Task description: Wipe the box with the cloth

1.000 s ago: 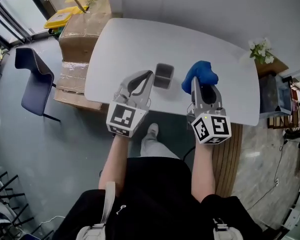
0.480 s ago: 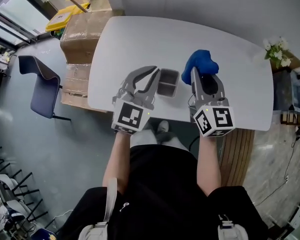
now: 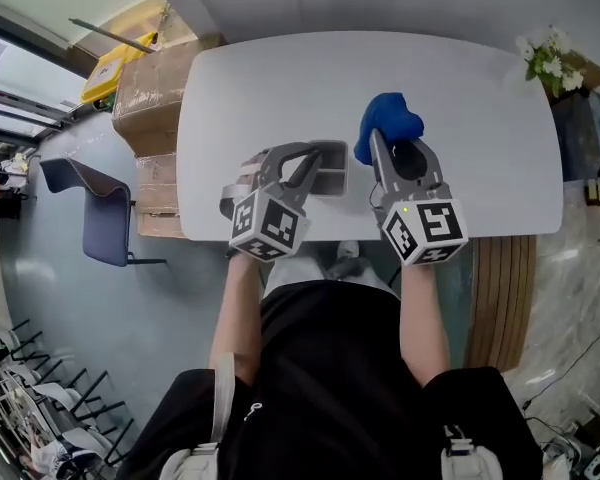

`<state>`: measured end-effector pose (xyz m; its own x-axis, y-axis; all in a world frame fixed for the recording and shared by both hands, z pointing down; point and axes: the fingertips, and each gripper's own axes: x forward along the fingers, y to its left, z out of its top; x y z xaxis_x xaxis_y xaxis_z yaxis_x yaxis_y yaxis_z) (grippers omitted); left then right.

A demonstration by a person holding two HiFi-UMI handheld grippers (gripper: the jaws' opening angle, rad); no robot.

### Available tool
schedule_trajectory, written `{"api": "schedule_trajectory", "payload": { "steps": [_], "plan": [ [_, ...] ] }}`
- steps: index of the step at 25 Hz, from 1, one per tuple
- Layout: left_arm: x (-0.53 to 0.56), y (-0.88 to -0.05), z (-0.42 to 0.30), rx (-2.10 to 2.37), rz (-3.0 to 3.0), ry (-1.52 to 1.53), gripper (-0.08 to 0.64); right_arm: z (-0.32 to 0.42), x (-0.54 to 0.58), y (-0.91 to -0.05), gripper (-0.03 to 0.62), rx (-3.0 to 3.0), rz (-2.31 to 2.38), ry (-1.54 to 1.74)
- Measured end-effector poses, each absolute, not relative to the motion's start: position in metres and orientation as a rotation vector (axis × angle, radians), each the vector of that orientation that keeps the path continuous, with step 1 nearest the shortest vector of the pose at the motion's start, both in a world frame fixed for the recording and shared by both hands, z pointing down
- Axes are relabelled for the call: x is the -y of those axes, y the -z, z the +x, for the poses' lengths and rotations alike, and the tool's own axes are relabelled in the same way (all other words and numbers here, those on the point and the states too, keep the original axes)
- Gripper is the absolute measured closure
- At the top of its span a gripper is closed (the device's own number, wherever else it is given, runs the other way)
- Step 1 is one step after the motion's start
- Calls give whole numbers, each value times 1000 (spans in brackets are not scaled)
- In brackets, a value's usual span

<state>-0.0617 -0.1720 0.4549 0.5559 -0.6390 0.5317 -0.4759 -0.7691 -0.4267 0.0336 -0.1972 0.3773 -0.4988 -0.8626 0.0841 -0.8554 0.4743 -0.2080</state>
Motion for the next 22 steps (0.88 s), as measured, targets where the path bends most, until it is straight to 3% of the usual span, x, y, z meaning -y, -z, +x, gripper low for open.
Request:
{"api": "schedule_trajectory", "payload": {
  "steps": [6, 22],
  "plan": [
    [159, -509, -62, -788, -2567, 1257, 483, 41, 197, -397, 525, -2639, -1546, 423],
    [151, -595, -51, -465, -2495, 1652, 449, 68, 206, -421, 525, -2620, -1560, 505]
  ]
}}
